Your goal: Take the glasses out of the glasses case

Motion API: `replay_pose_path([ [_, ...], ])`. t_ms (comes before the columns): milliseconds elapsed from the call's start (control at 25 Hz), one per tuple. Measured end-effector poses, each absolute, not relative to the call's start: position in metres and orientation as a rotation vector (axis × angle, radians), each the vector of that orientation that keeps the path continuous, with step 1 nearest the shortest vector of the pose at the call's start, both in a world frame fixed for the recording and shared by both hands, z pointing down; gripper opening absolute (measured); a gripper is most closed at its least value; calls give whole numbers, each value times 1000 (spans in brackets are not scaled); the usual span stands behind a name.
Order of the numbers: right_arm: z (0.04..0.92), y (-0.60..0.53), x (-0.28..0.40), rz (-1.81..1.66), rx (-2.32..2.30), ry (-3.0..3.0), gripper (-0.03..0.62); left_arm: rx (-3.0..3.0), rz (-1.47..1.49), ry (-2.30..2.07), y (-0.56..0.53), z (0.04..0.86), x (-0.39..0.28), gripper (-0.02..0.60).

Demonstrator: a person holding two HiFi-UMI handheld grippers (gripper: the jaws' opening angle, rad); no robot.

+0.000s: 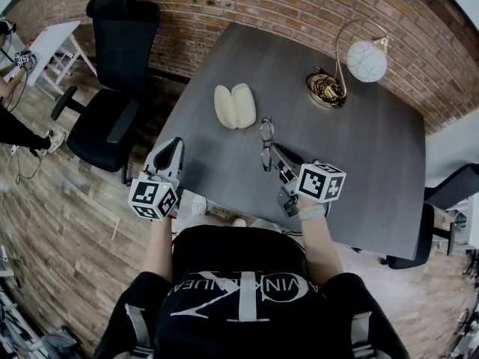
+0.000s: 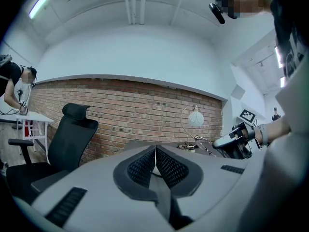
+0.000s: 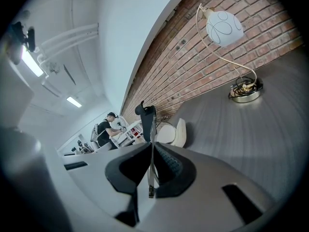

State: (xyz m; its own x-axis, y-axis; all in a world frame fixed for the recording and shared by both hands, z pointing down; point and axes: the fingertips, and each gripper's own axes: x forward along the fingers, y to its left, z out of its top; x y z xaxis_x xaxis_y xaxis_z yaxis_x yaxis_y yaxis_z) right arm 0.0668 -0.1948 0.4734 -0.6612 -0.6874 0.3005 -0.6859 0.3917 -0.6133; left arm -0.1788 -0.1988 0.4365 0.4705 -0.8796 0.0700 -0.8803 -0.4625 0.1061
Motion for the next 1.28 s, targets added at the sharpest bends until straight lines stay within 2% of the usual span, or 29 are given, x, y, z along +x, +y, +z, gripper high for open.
replay_pose_path([
  [1280,475,-195,72,-1153,-1302,2607,35,2590,14,-1541,-202,439,-174,20],
])
